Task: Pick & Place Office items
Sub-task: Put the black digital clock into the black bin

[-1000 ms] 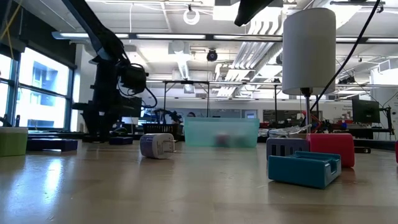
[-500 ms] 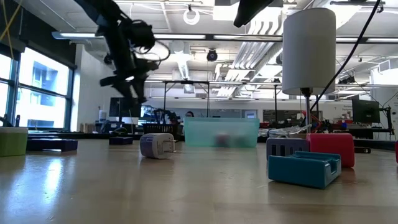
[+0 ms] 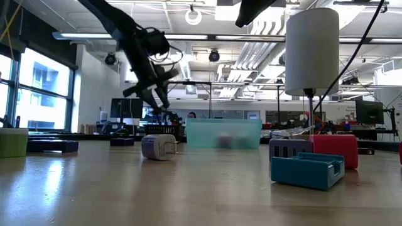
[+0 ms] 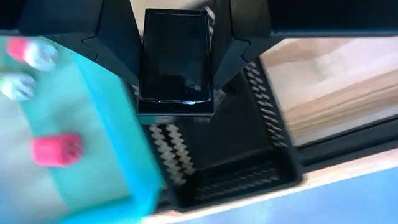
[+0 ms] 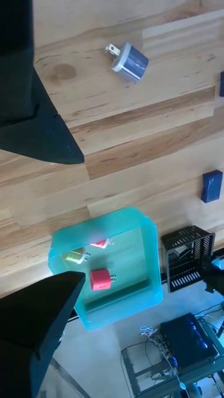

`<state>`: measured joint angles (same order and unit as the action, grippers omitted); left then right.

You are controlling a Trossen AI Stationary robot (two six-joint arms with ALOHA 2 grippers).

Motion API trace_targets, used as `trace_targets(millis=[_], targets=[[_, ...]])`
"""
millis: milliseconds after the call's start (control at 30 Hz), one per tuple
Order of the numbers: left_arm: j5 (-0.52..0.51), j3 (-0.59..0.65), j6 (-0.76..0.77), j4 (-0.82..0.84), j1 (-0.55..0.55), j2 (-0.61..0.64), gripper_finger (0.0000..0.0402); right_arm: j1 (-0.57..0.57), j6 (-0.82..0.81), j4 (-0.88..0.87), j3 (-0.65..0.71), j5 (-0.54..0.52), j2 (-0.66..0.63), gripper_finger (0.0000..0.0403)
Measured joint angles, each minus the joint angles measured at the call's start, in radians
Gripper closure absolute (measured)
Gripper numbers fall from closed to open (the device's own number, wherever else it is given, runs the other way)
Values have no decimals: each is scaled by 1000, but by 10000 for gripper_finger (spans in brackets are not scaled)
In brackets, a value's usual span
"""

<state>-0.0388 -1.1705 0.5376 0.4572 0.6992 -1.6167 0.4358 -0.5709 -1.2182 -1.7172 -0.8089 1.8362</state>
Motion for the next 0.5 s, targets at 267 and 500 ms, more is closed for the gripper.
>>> trace_targets(millis=[267,500], targets=[[50,-32,4,-8,24,-124,259,0,-2,3,0,0,0,117],[52,-33,8,-14,26,-149,251,0,-4,3,0,0,0,117]])
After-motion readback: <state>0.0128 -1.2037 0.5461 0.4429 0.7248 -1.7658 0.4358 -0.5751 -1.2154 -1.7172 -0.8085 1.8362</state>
